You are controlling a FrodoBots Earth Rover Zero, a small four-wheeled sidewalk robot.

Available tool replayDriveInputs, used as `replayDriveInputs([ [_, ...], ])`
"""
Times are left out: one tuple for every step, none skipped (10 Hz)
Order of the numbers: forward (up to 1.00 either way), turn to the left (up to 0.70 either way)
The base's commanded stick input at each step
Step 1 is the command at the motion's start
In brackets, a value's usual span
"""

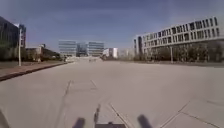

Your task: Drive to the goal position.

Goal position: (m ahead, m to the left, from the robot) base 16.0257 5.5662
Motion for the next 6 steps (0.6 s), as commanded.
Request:
replayDriveInputs([
  [0.70,0.31],
  [0.70,0.35],
  [0.70,0.35],
  [0.70,0.24],
  [0.70,0.00],
  [0.70,0.00],
])
